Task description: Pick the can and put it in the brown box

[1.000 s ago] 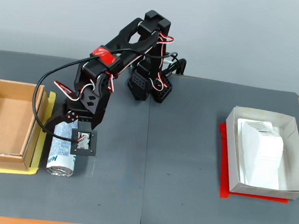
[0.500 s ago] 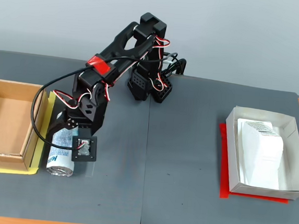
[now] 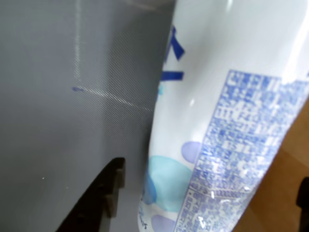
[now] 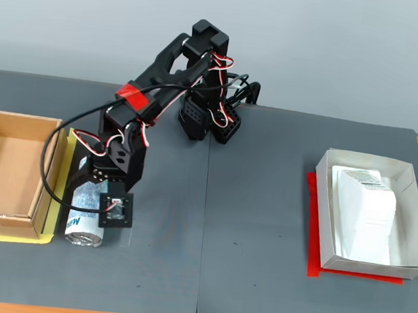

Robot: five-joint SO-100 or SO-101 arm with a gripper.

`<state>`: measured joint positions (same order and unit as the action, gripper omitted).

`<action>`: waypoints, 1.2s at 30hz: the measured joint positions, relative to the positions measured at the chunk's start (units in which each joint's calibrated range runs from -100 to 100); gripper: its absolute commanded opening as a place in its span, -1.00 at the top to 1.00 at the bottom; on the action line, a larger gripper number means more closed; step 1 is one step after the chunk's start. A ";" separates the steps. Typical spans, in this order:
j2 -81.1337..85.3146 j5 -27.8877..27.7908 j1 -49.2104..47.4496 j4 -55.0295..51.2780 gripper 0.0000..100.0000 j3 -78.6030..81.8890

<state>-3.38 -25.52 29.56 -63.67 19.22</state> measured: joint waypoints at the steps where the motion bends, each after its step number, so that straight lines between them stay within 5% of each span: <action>1: 0.00 0.00 0.37 0.00 0.22 0.00; 36: -10.48 0.00 0.96 7.18 0.22 0.00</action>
<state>-13.86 -25.52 30.52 -56.49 19.22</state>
